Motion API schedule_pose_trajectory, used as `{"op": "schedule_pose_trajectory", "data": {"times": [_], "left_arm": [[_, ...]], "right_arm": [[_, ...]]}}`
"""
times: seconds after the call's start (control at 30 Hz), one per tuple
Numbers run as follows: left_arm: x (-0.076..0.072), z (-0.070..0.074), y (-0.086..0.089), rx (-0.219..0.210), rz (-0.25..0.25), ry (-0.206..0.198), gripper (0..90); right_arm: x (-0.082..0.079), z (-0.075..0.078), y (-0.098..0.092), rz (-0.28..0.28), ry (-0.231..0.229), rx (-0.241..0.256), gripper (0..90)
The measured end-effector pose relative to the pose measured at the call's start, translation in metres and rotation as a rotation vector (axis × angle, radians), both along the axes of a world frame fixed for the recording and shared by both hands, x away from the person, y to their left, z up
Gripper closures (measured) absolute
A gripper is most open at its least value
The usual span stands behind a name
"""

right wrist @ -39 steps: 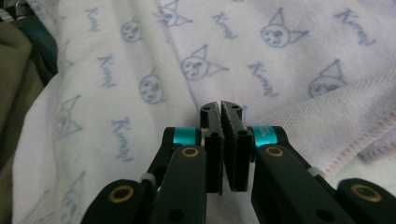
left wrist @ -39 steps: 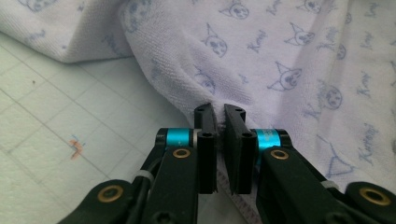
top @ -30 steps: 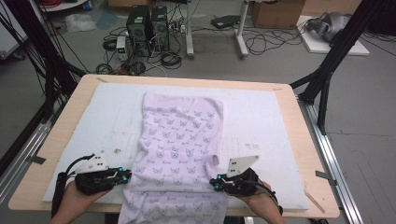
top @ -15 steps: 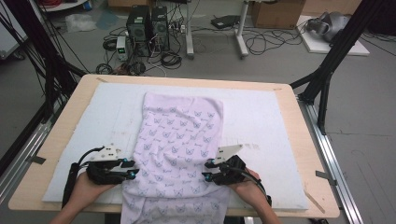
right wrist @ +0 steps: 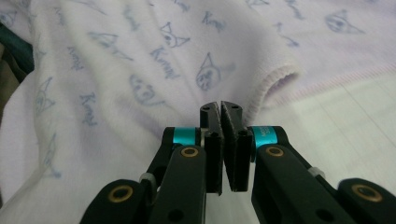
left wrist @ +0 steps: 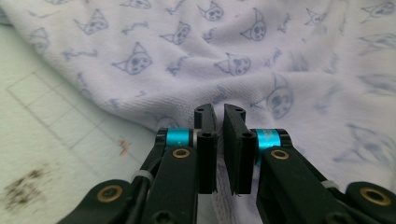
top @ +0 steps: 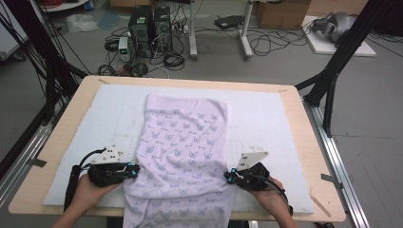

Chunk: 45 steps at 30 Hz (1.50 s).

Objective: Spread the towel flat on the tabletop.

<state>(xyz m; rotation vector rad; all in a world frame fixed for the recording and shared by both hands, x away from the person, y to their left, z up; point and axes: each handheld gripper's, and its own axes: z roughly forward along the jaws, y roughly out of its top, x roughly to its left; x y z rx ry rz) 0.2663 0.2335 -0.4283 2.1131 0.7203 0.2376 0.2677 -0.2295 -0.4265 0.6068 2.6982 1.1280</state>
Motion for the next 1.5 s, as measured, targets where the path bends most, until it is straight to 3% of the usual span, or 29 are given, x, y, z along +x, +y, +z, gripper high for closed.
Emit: {"op": "schedule_pose_trajectory", "data": {"times": [0.07, 0.17, 0.4, 0.47, 0.53, 0.6, 0.8, 0.87, 0.97, 1.1, 1.27, 1.4, 1.5], "left_arm": [[0.000, 0.000, 0.004, 0.000, 0.017, 0.003, 71.2], [-0.001, -0.002, 0.009, 0.010, 0.026, 0.005, 66.8], [0.001, -0.010, 0.006, 0.027, 0.004, 0.049, 62.7], [0.001, -0.012, 0.003, 0.039, -0.019, 0.050, 67.9], [0.000, -0.014, 0.000, 0.047, -0.040, 0.046, 78.8], [-0.001, -0.014, 0.000, 0.053, -0.048, 0.037, 84.1], [-0.005, 0.001, 0.016, 0.011, 0.013, 0.004, 86.9], [-0.006, 0.008, 0.018, -0.012, 0.025, -0.003, 87.1], [-0.006, 0.014, 0.006, -0.033, 0.007, -0.014, 87.2], [-0.002, 0.013, -0.028, -0.058, -0.066, -0.005, 87.2], [0.006, 0.002, -0.064, -0.026, -0.141, 0.035, 86.9], [0.013, -0.004, -0.069, -0.024, -0.151, 0.068, 83.8], [0.013, 0.000, -0.061, -0.035, -0.139, 0.055, 78.0]], "right_arm": [[-0.003, 0.004, -0.003, -0.005, -0.008, 0.015, 86.6], [-0.005, 0.016, 0.002, 0.007, -0.037, 0.041, 82.0], [0.004, 0.035, 0.018, -0.001, -0.098, 0.079, 73.2], [0.004, 0.036, 0.018, -0.008, -0.108, 0.091, 72.3], [0.005, 0.034, 0.020, -0.001, -0.103, 0.090, 70.7], [0.009, 0.028, 0.027, 0.020, -0.095, 0.074, 70.5], [0.024, 0.001, 0.044, 0.053, -0.026, -0.017, 69.8], [0.023, -0.001, 0.044, 0.056, -0.021, -0.021, 69.9], [0.022, -0.003, 0.041, 0.046, -0.011, -0.020, 69.8], [0.021, -0.009, 0.038, 0.042, 0.006, -0.034, 69.6], [0.019, -0.013, 0.030, 0.033, 0.018, -0.023, 69.5], [0.018, -0.014, 0.027, 0.024, 0.024, -0.007, 68.9], [0.018, -0.013, 0.027, 0.025, 0.022, -0.011, 68.2]]}}
